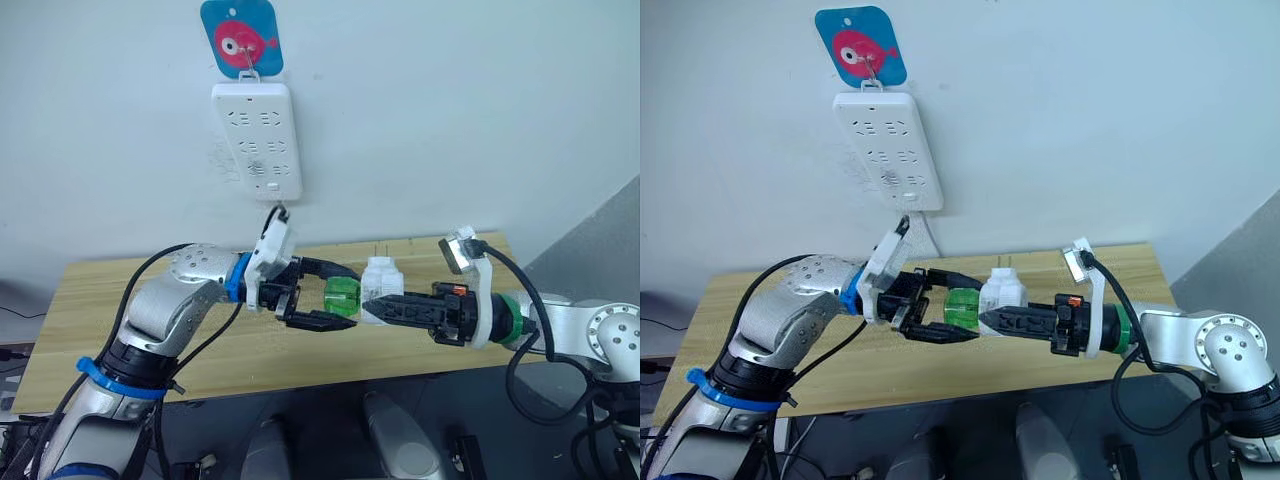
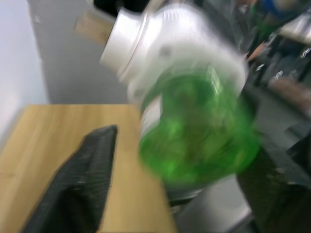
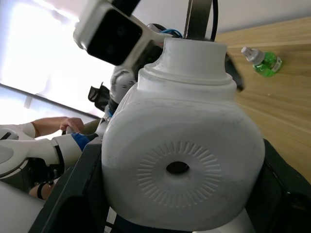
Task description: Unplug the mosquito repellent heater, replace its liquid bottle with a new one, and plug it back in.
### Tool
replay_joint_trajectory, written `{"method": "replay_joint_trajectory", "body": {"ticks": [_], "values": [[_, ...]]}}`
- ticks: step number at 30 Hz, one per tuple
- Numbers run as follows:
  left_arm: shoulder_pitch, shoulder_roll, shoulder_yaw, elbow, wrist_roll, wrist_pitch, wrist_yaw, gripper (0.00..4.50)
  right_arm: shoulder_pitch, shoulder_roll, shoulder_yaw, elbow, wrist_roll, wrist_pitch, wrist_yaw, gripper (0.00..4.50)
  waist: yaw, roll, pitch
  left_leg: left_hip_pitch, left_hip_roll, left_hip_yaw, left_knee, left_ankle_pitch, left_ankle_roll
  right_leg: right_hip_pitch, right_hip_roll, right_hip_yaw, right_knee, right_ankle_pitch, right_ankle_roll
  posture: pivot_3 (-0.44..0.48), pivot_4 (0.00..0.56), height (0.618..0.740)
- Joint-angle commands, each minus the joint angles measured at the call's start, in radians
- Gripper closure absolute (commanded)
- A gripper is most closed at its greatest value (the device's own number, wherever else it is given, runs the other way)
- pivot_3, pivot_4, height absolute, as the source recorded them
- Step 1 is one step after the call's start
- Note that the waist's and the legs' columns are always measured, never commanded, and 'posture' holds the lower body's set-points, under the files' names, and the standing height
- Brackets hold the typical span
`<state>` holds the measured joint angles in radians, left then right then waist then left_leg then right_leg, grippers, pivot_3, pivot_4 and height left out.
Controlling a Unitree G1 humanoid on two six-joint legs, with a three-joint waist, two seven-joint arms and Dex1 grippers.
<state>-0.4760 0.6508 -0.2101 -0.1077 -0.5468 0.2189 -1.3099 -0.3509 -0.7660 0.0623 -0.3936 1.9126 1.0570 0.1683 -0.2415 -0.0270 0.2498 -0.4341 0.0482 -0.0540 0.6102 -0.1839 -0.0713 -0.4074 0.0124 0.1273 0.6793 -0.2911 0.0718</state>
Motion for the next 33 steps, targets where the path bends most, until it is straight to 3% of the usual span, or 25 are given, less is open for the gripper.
{"method": "replay_joint_trajectory", "body": {"ticks": [1,8,14,19,29,33], "values": [[0.074,-0.052,0.082,0.074,0.114,-0.340,0.009,0.25,0.012,-0.014,-0.019,-0.057,0.060,-0.006,0.041,1.39,0.001,0.000,0.000,0.000,0.000,0.000,0.000,0.000,0.000,0.000,0.000,0.000,0.000,0.000,0.000,-0.287,0.246,0.733],[0.204,-0.115,0.148,0.022,0.152,-0.612,0.051,0.25,0.022,-0.030,-0.019,-0.049,0.058,-0.022,0.035,1.39,0.025,-0.001,0.001,0.000,0.000,0.001,0.001,0.000,0.000,0.000,-0.001,0.001,0.000,0.000,0.000,-0.278,0.252,0.733],[0.333,-0.088,0.161,-0.100,0.167,-0.590,0.125,0.25,0.020,-0.010,-0.014,-0.027,0.036,-0.052,-0.004,1.40,0.027,-0.001,0.001,0.000,0.000,0.001,0.001,0.000,0.000,0.000,-0.001,0.001,0.000,0.000,0.000,-0.280,0.254,0.733],[0.305,-0.107,0.143,-0.125,0.191,-0.540,0.214,0.25,0.023,-0.014,-0.008,-0.025,0.016,-0.044,-0.011,1.40,0.032,-0.002,0.001,0.000,0.000,0.001,0.002,0.000,0.000,0.001,-0.001,0.002,0.000,0.000,0.000,-0.273,0.254,0.733],[0.242,-0.111,0.093,-0.113,0.190,-0.530,0.194,0.25,0.011,-0.005,-0.001,-0.012,-0.022,-0.037,-0.013,1.41,0.039,-0.002,0.001,0.000,0.000,0.001,0.002,0.000,0.000,0.000,0.000,0.001,0.000,0.000,0.000,-0.278,0.255,0.733],[0.225,-0.120,0.086,-0.097,0.188,-0.529,0.189,1.17,0.007,-0.003,0.000,-0.016,-0.018,-0.036,-0.012,1.41,0.039,-0.002,0.001,0.000,0.000,0.001,0.002,0.000,0.000,0.000,0.000,0.001,0.000,0.000,0.000,-0.279,0.255,0.733]]}}
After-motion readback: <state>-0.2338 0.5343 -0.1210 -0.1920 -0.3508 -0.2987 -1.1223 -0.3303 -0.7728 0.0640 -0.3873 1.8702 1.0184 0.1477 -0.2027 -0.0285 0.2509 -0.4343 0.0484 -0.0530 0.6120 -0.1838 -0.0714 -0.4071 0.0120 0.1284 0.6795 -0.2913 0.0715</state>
